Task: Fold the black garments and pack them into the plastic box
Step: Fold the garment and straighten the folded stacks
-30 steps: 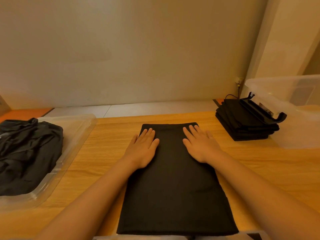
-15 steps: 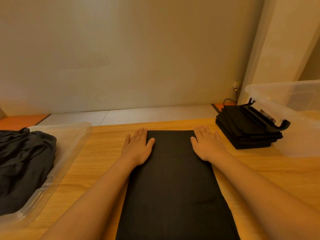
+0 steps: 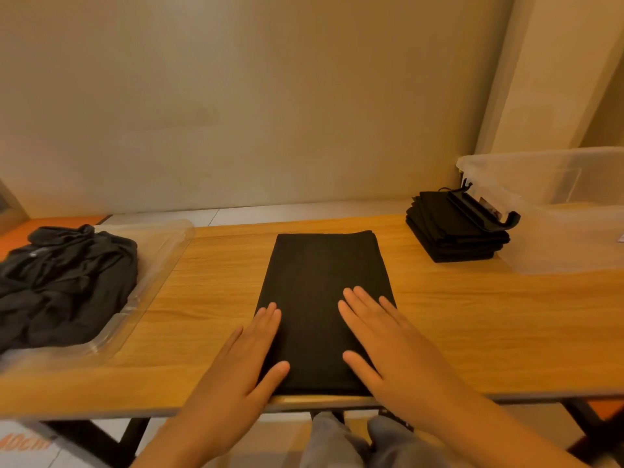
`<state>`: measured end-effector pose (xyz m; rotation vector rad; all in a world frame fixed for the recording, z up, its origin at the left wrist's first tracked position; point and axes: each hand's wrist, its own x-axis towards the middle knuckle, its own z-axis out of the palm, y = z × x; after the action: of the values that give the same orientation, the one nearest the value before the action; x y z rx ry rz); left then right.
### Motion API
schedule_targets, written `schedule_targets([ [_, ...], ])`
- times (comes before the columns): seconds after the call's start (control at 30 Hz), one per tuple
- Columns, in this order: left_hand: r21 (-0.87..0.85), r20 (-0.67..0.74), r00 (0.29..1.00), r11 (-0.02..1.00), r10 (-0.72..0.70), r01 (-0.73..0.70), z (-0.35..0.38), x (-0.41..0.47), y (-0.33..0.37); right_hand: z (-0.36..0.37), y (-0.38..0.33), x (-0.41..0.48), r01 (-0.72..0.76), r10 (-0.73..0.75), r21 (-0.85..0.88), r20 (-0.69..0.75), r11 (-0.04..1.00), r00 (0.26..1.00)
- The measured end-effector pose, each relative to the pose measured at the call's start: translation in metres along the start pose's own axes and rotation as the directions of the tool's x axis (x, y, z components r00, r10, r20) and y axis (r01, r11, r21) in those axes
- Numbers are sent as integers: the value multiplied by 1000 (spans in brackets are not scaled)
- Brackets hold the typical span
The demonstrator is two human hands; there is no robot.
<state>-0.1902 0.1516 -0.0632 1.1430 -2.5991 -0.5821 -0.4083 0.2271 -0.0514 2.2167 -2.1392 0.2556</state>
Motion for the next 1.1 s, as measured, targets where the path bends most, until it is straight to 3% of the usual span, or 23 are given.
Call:
schedule_targets([
  [0.17, 69, -65, 997, 997, 42, -37, 6, -24, 4, 17, -3, -40, -72, 72, 4, 65, 997, 995],
  [0.37, 374, -81, 992, 926, 95, -58, 21, -34, -23, 24, 14, -58, -58, 58, -108, -7, 992, 998],
  [0.63, 353, -123, 978, 929, 167, -114, 25, -48, -32, 32, 26, -63, 97, -107, -78, -145, 992, 984],
  [0.73, 339, -118, 972, 928, 204, -154, 21, -53, -28, 31, 32, -71, 170, -187, -102, -188, 980, 964],
  [0.87, 301, -94, 966, 932, 239, -202, 16, -57, -30, 23, 39, -77, 209, -209, -13, -161, 978, 965],
  [0.97, 212, -202, 935, 945, 292, -249, 6, -59, -22, 7, 39, -74, 161, -146, 135, -115, 978, 983],
  [1.03, 46, -311, 925, 975, 219, -216, -2, -57, -18, -9, 38, -70, 99, -76, 271, -96, 957, 993],
  [1.1, -135, -320, 945, 983, 74, -123, -8, -49, -22, -21, 37, -62, 51, -11, 404, -99, 913, 995],
])
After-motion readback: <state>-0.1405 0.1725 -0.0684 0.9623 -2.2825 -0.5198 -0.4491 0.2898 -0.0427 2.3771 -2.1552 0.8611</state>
